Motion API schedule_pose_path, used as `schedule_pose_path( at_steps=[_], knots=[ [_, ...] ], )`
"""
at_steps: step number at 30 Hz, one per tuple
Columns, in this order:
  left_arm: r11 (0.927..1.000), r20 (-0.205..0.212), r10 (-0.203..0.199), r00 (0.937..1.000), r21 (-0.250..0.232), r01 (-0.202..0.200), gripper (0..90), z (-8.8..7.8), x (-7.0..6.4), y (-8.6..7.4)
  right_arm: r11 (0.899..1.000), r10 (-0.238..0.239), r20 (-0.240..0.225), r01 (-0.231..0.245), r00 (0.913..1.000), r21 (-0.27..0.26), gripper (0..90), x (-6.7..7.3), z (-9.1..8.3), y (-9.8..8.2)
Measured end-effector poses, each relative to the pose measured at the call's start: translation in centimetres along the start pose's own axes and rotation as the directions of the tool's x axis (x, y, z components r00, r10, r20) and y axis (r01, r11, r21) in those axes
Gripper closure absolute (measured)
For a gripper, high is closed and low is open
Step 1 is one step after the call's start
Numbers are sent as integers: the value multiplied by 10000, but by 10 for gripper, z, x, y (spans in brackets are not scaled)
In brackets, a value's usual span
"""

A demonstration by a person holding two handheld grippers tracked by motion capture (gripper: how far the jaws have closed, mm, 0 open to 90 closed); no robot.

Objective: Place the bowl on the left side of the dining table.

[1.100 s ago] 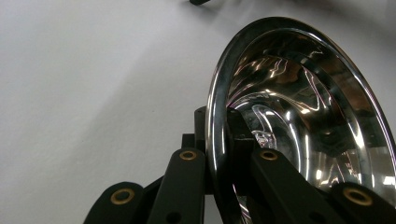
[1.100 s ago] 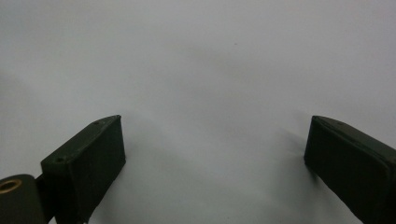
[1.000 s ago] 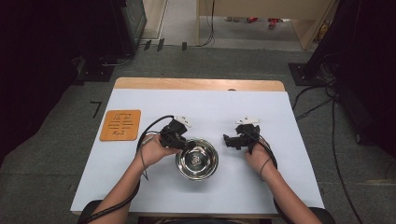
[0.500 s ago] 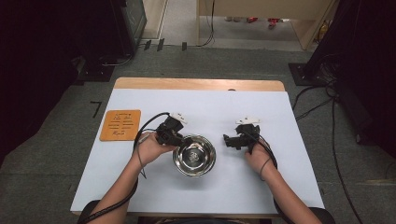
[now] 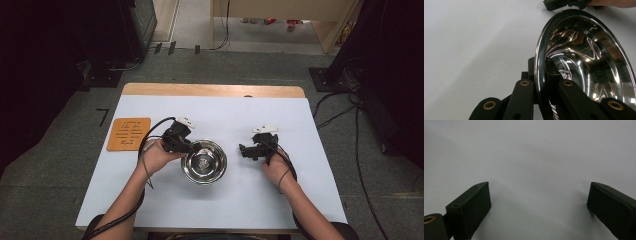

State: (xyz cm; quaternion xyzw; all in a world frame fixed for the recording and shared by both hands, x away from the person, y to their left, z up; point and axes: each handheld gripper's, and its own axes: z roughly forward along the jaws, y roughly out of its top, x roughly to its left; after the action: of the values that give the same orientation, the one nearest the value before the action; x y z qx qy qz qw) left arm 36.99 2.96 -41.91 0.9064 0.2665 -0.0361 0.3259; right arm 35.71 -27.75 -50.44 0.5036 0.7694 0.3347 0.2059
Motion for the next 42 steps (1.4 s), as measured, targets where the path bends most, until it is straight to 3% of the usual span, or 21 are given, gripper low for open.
schedule_pose_path(
  at_steps=[6, 22, 42],
  knots=[
    [9997, -12, -49, 10000, -247, 48, 877, -6, 3, -1, 10000, 0, 1, 1, 10000, -10, 49, 0, 0, 0],
    [9973, -162, -625, 9979, -394, 618, 877, -14, 14, -5, 10000, 5, 1, -5, 10000, -15, 49, 0, 0, 0],
    [9931, -338, -1018, 9942, -616, 996, 877, -27, 28, -13, 10000, 4, 2, -4, 10000, -19, 49, 0, 0, 0]
  ],
)
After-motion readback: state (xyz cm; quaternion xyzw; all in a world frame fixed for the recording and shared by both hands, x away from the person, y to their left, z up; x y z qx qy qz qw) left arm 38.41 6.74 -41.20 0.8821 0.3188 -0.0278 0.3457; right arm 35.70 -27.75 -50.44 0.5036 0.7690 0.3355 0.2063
